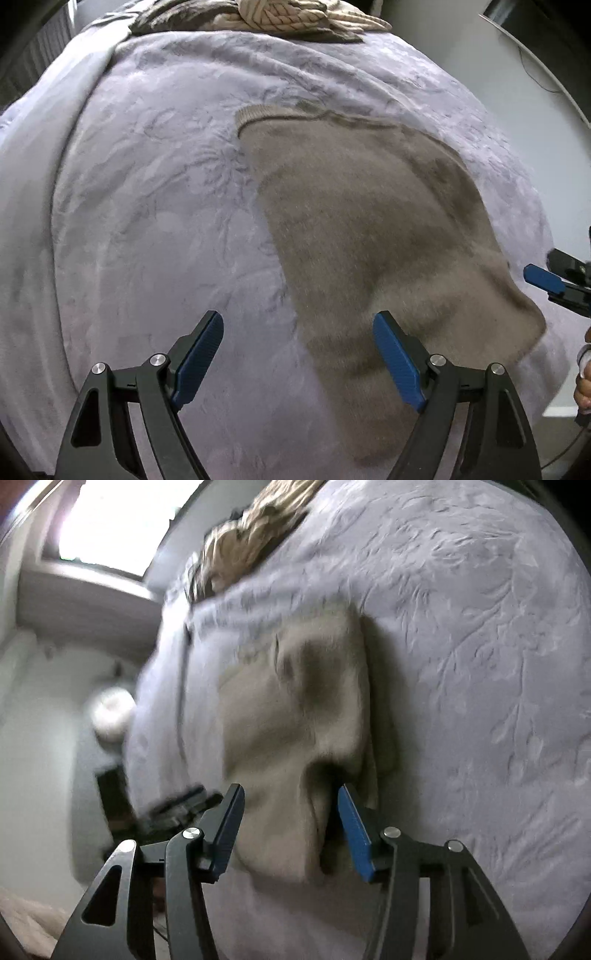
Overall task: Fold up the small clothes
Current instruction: 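Fold the sweater over once more and open both tools, withdrawing them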
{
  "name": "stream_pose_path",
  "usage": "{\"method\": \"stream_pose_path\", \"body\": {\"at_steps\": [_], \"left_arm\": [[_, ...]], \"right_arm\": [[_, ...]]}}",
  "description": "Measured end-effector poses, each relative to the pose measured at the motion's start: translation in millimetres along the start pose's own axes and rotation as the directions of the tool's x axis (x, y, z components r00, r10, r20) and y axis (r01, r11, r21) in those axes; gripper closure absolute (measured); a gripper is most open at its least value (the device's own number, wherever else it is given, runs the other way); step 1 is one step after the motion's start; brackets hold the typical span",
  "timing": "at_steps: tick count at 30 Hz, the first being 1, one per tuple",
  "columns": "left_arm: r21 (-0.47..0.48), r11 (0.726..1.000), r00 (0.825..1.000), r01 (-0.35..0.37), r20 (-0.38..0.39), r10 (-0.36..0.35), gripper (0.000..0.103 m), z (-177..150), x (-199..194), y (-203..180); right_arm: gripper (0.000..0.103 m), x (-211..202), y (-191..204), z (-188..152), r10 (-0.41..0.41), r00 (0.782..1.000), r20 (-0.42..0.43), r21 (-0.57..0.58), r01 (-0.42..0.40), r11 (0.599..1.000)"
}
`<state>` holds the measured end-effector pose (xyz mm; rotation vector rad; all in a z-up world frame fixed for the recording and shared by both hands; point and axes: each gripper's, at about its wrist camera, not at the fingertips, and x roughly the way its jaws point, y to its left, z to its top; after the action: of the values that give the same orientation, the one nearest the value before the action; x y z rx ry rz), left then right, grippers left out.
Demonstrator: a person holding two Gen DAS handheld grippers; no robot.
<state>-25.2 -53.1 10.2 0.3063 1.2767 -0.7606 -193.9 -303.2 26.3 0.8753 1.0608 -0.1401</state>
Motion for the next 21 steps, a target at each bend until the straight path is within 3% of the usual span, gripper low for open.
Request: {"method": "stream_pose_path", "body": {"at_steps": [1, 4, 9, 11, 16, 18, 21], "left_arm": [[0.005, 1.0, 1.0, 0.006, -0.009, -0.006, 0.019, -3, 1, -2], [0.024, 1.0, 0.999, -0.002, -0.051, 0.003, 0.019, -15, 9, -8], [0.02, 1.0, 0.996, 0.01, -0.085, -0.009, 0.018, -41, 22, -8], [0.012, 1.0, 0.997, -0.008, -0.08, 0.009, 0.005, -48, 25, -6], [0.005, 1.0, 0.997, -0.012, -0.075, 0.013, 0.003, -60, 26, -4], [0.007, 1.0, 0.997, -0.019, -0.075, 0.02, 0.003, -62, 23, -5], [0.001, 1.0, 0.996, -0.028, -0.081, 0.028, 0.003, -63, 19, -6]], "right_arm": [[0.098, 8, 3, 0, -0.039, 0.999, -0.026, -0.013, 0.039, 0.999], [0.096, 16, -2, -10, -0.11, 0.993, -0.037, -0.016, 0.11, 0.994], [0.096, 32, -29, -20, -0.154, 0.987, -0.051, 0.045, 0.156, 0.987], [0.095, 42, -37, -23, -0.178, 0.983, -0.053, 0.03, 0.179, 0.983], [0.093, 32, -38, -31, -0.208, 0.977, -0.038, 0.038, 0.209, 0.977], [0.092, 21, -35, -37, -0.244, 0.969, -0.027, 0.033, 0.245, 0.969], [0.092, 2, -30, -42, -0.352, 0.936, 0.001, 0.043, 0.352, 0.935]]}}
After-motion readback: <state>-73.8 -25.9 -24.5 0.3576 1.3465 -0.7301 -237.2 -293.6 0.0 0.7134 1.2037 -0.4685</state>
